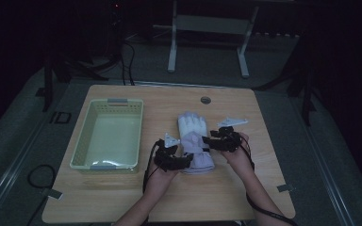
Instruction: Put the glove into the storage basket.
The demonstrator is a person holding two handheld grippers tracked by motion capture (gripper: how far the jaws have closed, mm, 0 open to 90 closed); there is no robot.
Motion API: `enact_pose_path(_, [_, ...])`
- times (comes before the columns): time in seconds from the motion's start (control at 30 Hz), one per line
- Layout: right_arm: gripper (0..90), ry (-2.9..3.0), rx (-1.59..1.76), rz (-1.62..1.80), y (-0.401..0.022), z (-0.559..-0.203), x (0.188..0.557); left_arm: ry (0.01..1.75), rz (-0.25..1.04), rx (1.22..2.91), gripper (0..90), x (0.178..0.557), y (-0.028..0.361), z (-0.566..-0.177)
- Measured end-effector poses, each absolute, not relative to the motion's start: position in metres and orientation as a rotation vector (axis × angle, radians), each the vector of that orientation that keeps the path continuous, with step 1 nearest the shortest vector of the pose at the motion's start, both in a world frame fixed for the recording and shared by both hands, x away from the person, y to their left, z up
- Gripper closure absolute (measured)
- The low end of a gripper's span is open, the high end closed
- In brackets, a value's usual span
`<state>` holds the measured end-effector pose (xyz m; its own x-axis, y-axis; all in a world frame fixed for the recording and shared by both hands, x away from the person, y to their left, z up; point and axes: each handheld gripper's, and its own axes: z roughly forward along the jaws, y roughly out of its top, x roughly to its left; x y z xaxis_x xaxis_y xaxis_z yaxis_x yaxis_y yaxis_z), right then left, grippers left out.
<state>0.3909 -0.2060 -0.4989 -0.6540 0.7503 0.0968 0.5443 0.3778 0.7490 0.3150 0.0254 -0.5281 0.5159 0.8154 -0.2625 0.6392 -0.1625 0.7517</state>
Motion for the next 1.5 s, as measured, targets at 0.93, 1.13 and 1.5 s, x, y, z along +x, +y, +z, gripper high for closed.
enact_pose_path(0.93, [63.0, 2.591, 1.584, 1.300, -0.222, -0.552, 0.415, 1.186, -0.098, 1.922, 49.5, 0.339, 0.030, -0.564])
enact_pose_path(1.13, [76.9, 2.555, 1.486, 1.206, -0.212, -0.543, 0.405, 1.182, -0.062, 1.966, 66.6, 0.335, 0.025, -0.556])
enact_pose_path(1.5, [79.7, 2.466, 1.319, 1.070, -0.193, -0.525, 0.387, 1.167, -0.045, 2.008, 72.9, 0.335, 0.027, -0.542])
